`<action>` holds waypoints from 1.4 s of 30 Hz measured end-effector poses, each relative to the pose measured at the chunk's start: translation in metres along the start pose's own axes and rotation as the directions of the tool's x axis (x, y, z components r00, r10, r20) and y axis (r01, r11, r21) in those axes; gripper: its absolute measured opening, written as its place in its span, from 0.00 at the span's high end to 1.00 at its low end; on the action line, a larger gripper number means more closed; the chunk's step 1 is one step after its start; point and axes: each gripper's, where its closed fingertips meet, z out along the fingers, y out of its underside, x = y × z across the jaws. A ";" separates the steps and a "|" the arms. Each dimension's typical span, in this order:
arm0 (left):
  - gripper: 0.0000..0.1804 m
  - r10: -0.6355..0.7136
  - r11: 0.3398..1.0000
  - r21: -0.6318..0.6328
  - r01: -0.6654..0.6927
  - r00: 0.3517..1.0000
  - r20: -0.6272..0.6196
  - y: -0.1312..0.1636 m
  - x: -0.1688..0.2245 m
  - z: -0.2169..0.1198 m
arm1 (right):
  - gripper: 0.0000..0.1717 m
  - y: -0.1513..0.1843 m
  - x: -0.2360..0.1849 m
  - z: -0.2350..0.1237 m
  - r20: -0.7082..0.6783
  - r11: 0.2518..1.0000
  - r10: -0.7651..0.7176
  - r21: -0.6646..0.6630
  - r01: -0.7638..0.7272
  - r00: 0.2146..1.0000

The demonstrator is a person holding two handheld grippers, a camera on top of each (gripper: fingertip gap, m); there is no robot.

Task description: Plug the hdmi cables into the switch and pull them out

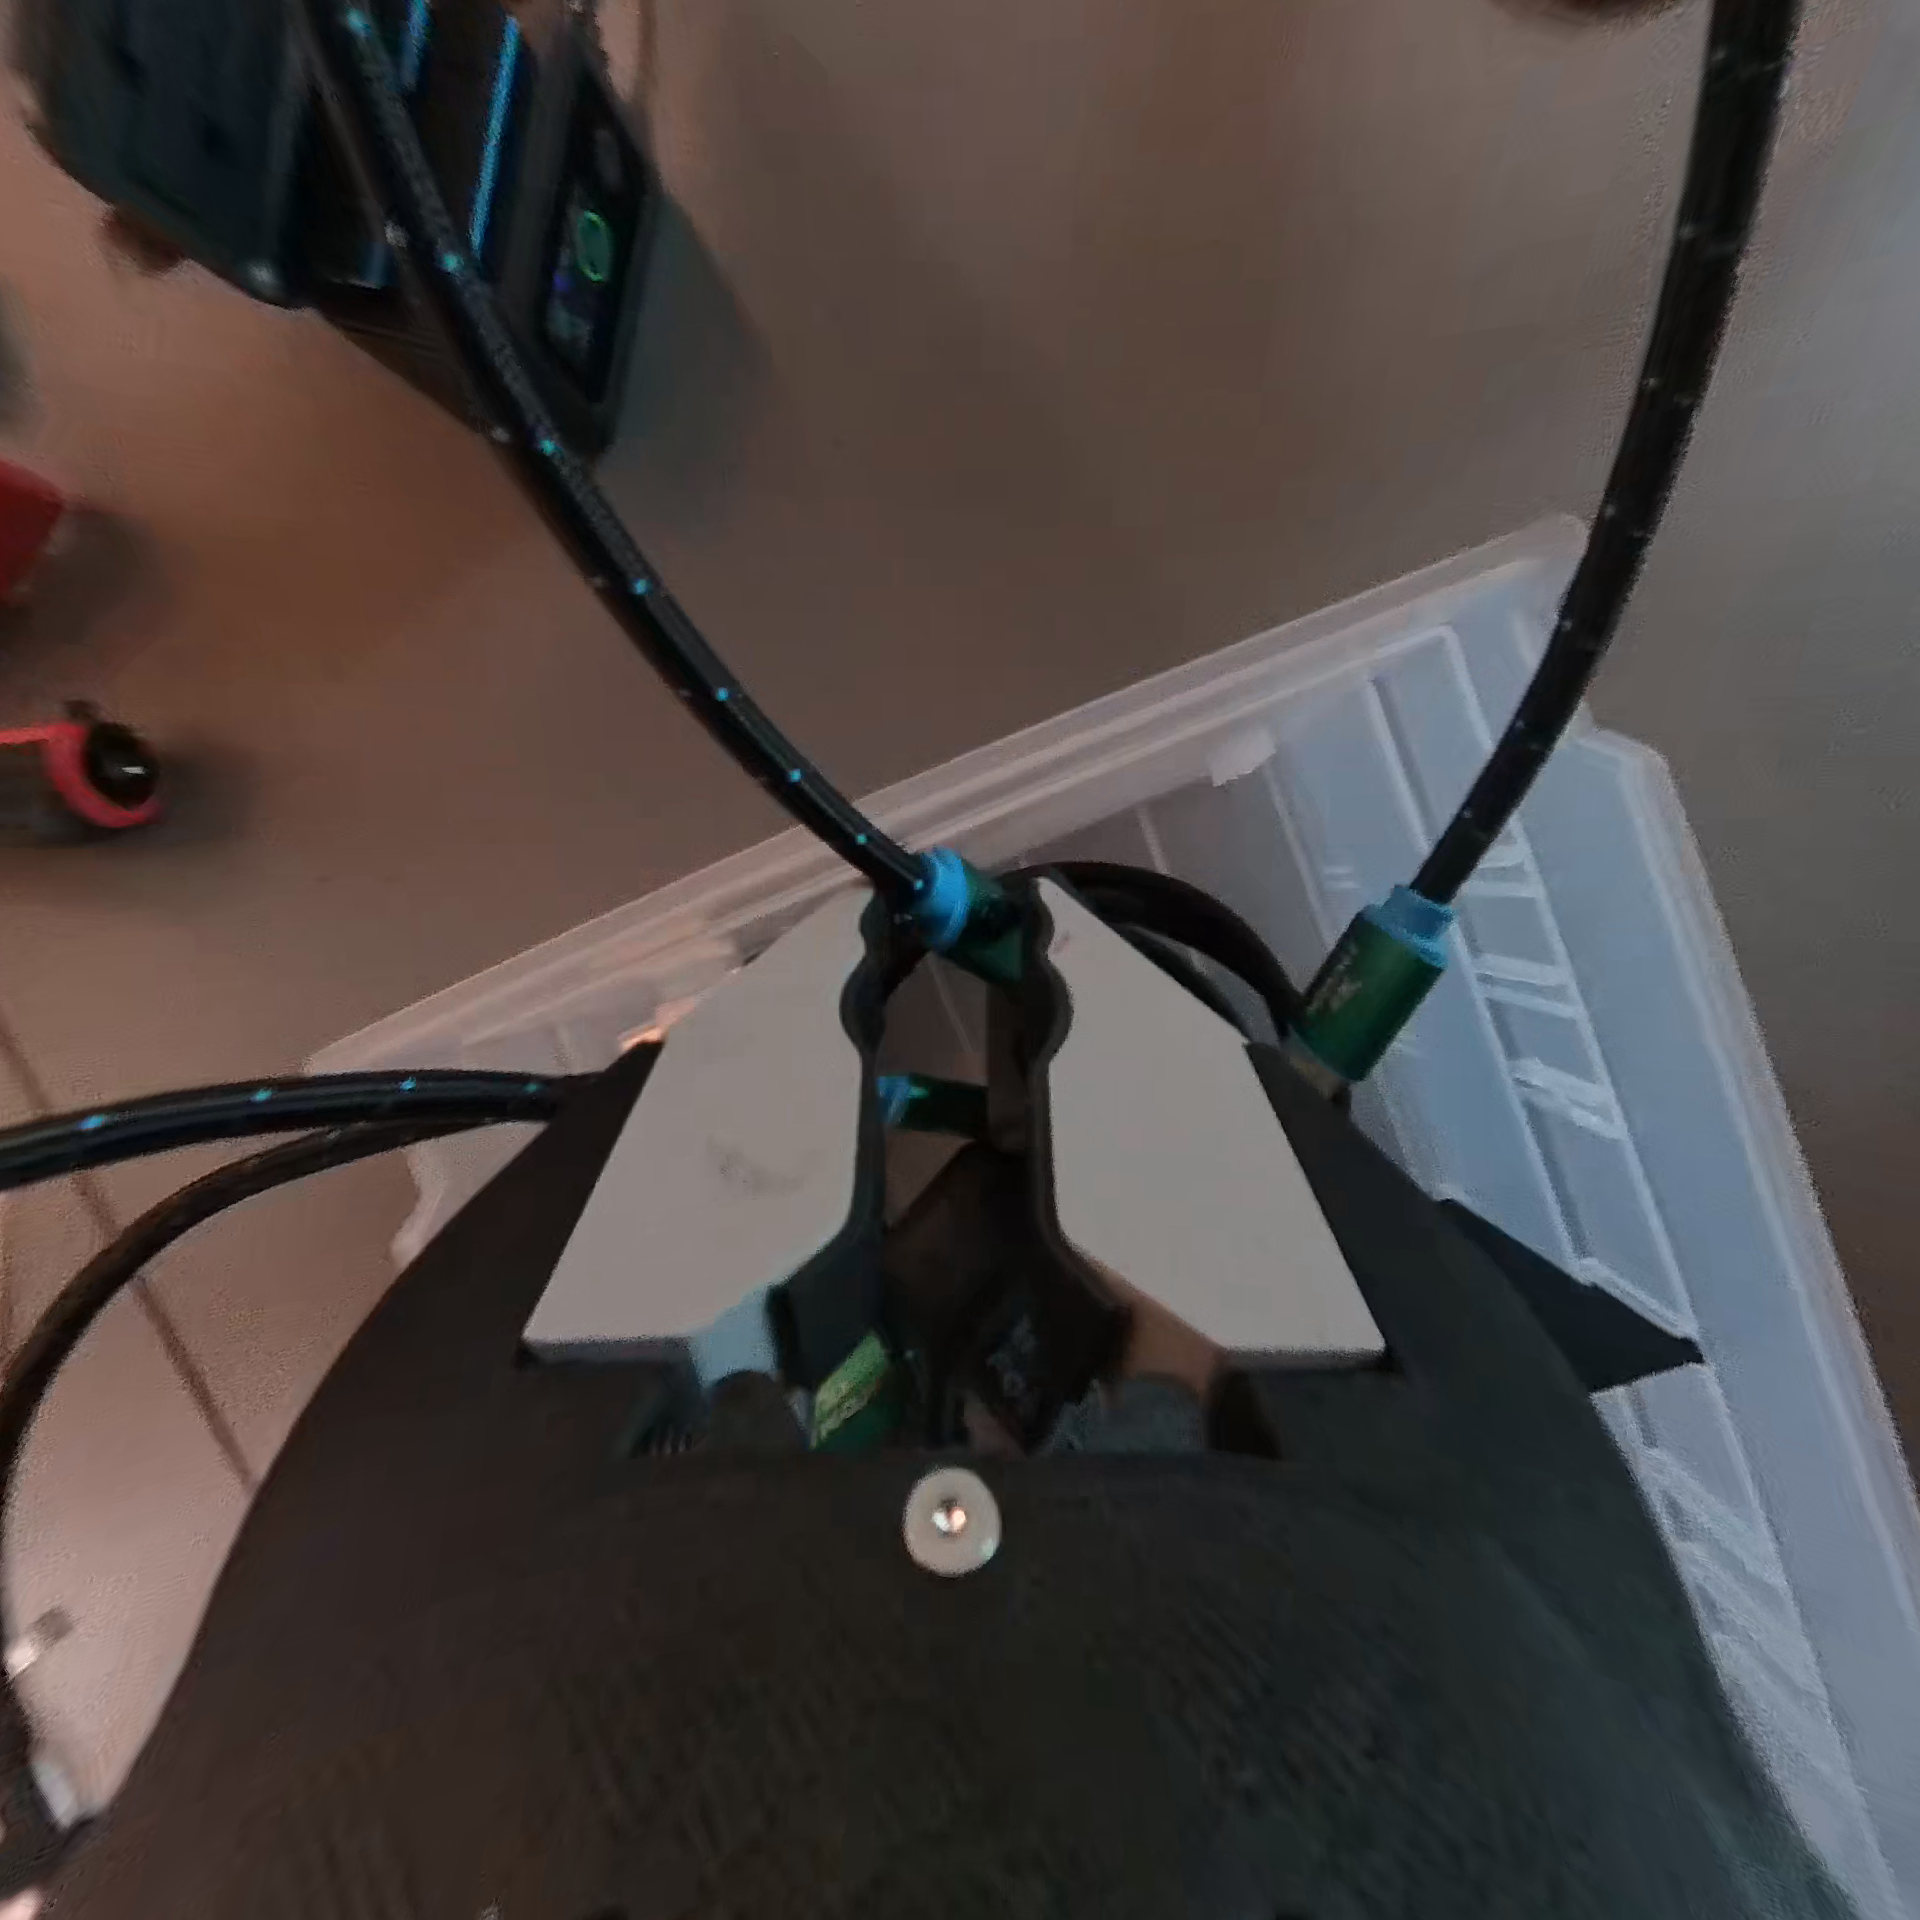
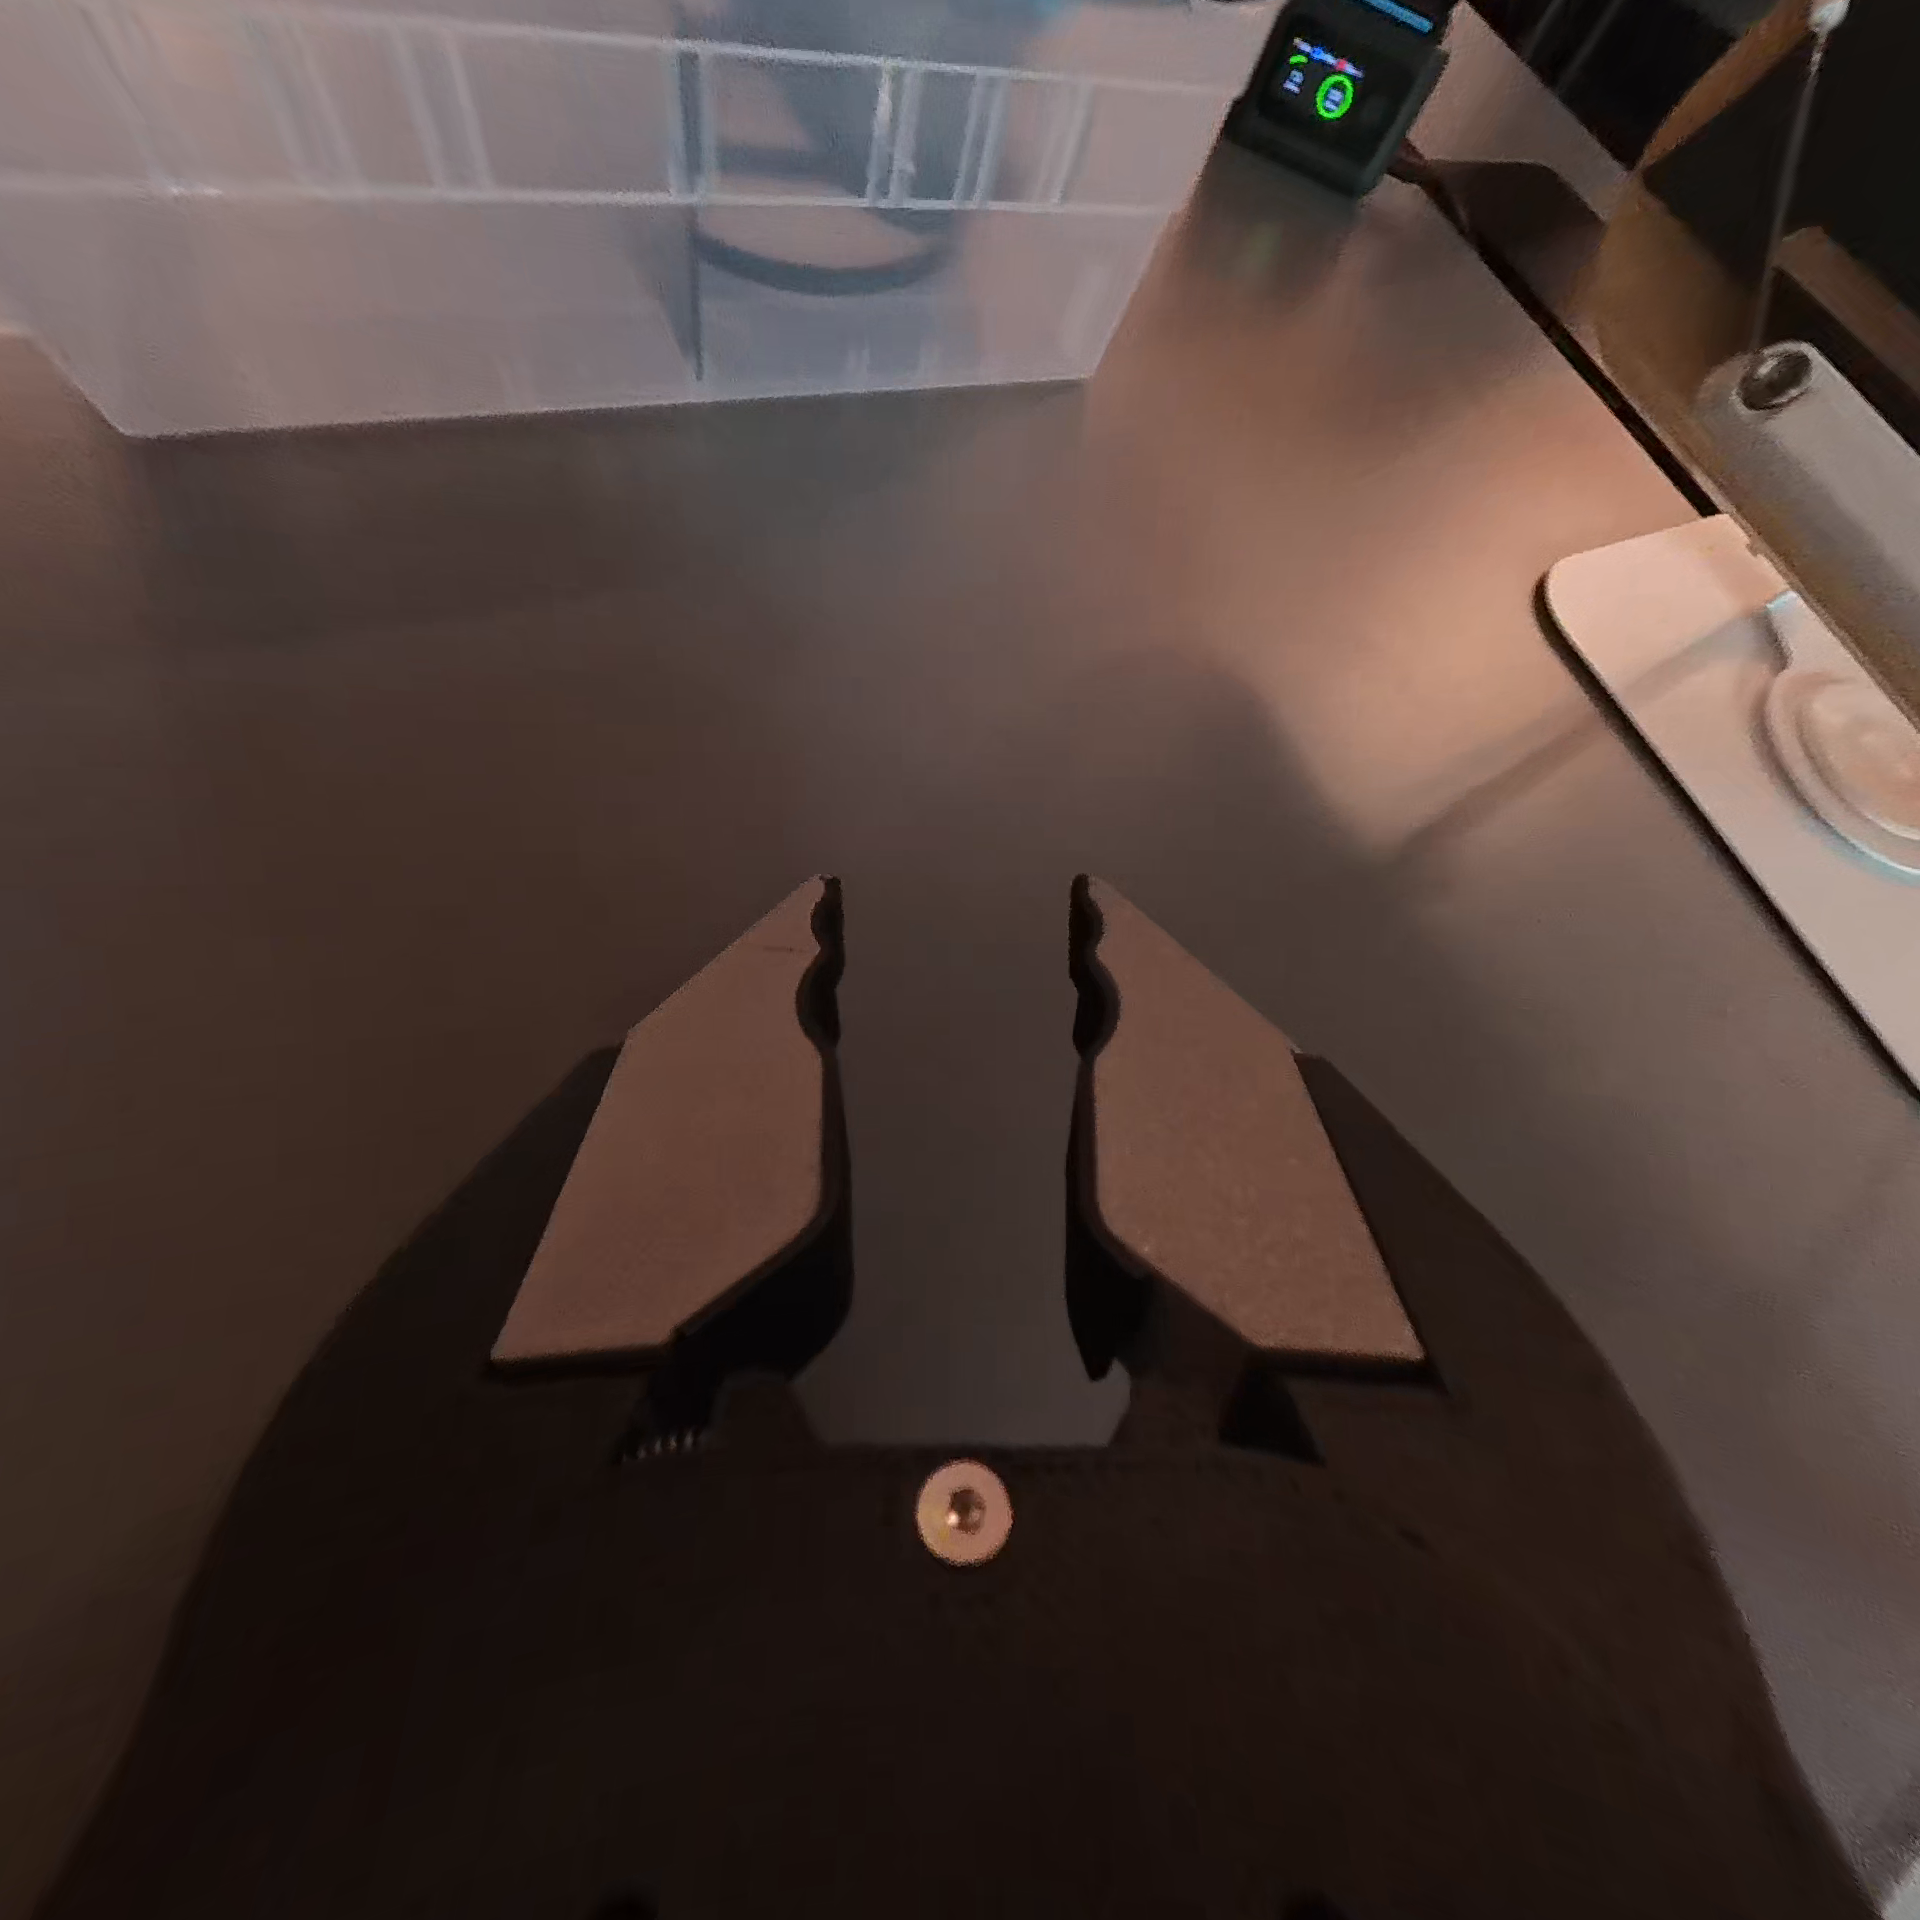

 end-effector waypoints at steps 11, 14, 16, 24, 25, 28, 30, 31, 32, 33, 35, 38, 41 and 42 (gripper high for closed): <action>0.95 0.132 0.947 0.288 -0.139 0.990 0.046 -0.043 0.017 -0.101 | 0.75 0.001 0.013 -0.001 0.016 0.993 0.109 0.038 -0.109 0.994; 0.95 0.193 0.887 0.393 -0.243 0.968 0.161 -0.064 0.029 -0.155 | 0.75 -0.001 0.014 0.001 0.032 0.989 0.132 0.056 -0.134 0.991; 0.95 0.215 0.821 0.486 -0.299 0.951 0.222 -0.081 0.045 -0.194 | 0.74 -0.001 0.016 0.001 0.028 0.989 0.127 0.066 -0.129 0.991; 0.95 0.515 0.667 0.663 -0.339 0.853 -0.081 -0.074 0.198 -0.245 | 0.70 -0.031 0.009 -0.026 0.169 0.947 0.140 0.264 -0.182 0.976; 0.95 0.555 0.667 0.660 -0.346 0.822 -0.130 -0.066 0.218 -0.238 | 0.70 -0.040 0.005 -0.036 0.218 0.929 0.124 0.317 -0.191 0.968; 0.95 0.621 0.679 0.658 -0.326 0.733 -0.278 -0.045 0.268 -0.210 | 0.72 -0.061 0.000 -0.066 0.289 0.867 0.089 0.449 -0.217 0.953; 0.95 0.638 0.691 0.659 -0.297 0.679 -0.364 -0.035 0.293 -0.192 | 0.76 -0.065 -0.003 -0.078 0.328 0.841 0.088 0.482 -0.247 0.941; 0.95 0.644 0.694 0.659 -0.290 0.660 -0.387 -0.033 0.303 -0.182 | 0.75 -0.067 -0.007 -0.083 0.369 0.833 0.074 0.488 -0.260 0.927; 0.95 0.649 0.697 0.658 -0.285 0.642 -0.409 -0.030 0.311 -0.172 | 0.72 -0.067 -0.011 -0.086 0.402 0.830 0.063 0.486 -0.271 0.914; 0.95 0.653 0.702 0.655 -0.278 0.619 -0.437 -0.027 0.319 -0.163 | 0.70 -0.067 -0.014 -0.089 0.424 0.828 0.049 0.489 -0.274 0.904; 0.95 0.658 0.713 0.655 -0.251 0.563 -0.500 -0.021 0.333 -0.148 | 0.79 -0.066 -0.016 -0.089 0.433 0.831 0.031 0.490 -0.264 0.901; 0.95 0.646 0.725 0.660 -0.196 0.525 -0.554 -0.018 0.340 -0.133 | 0.89 -0.058 -0.014 -0.083 0.378 0.866 -0.003 0.464 -0.187 0.926; 0.85 0.607 0.707 0.699 -0.104 0.597 -0.525 -0.030 0.330 -0.129 | 0.95 -0.055 -0.004 -0.084 0.378 0.869 0.023 0.450 -0.206 0.925; 0.81 0.593 0.690 0.720 -0.079 0.632 -0.499 -0.034 0.325 -0.130 | 0.95 -0.057 0.000 -0.086 0.372 0.861 0.036 0.460 -0.218 0.928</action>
